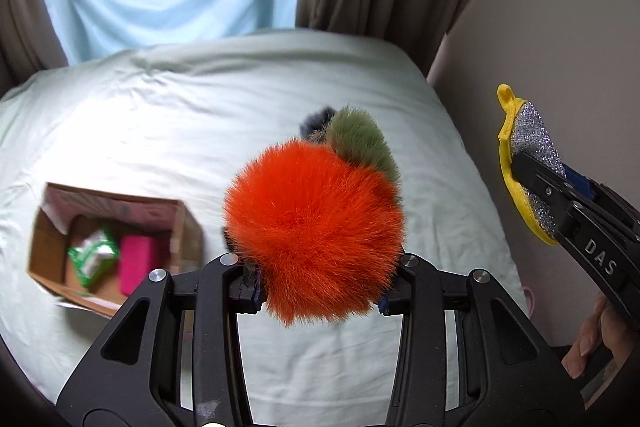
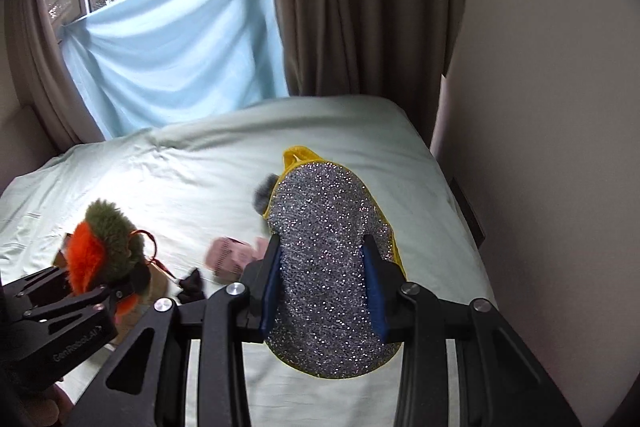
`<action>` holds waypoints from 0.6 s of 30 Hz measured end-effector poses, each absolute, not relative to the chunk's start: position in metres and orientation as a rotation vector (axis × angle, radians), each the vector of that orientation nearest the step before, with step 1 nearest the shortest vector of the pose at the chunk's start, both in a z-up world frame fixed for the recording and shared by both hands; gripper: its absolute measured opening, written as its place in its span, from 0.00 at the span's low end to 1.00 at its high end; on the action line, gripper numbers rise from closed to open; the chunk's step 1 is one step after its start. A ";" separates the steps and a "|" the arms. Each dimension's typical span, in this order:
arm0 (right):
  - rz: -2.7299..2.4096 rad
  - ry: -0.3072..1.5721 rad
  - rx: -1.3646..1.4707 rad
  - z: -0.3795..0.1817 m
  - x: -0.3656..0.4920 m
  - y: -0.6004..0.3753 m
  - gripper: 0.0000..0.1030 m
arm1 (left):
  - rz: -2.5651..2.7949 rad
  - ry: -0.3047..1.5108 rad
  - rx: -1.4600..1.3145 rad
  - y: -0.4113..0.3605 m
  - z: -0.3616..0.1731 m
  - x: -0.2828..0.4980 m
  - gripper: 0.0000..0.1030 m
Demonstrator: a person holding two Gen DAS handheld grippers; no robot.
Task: Organize soft objects
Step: 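Carry the pompom with the left tool while the right tool carries the sponge to the box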
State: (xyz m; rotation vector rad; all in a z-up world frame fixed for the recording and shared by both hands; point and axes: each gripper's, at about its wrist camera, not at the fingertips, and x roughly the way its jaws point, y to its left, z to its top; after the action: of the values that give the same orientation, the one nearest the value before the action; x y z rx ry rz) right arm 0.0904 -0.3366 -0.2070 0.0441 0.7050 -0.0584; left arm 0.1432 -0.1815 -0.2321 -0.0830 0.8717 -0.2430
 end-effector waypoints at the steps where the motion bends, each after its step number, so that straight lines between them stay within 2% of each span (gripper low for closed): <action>1: -0.049 0.701 0.043 -0.198 0.088 -0.327 0.33 | -0.242 0.866 -0.085 -0.172 -0.223 0.140 0.34; 9: 0.043 0.681 0.050 -0.147 0.073 -0.225 0.33 | -0.203 0.836 -0.115 -0.074 -0.171 0.125 0.34; 18: 0.151 0.692 0.075 -0.148 0.078 -0.115 0.33 | -0.110 0.814 -0.110 0.048 -0.148 0.117 0.34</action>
State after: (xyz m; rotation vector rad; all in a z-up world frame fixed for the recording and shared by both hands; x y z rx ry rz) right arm 0.0776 -0.1147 -0.1481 0.0751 0.6921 0.1513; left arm 0.1172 0.0481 -0.1483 -0.1102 0.8136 -0.1098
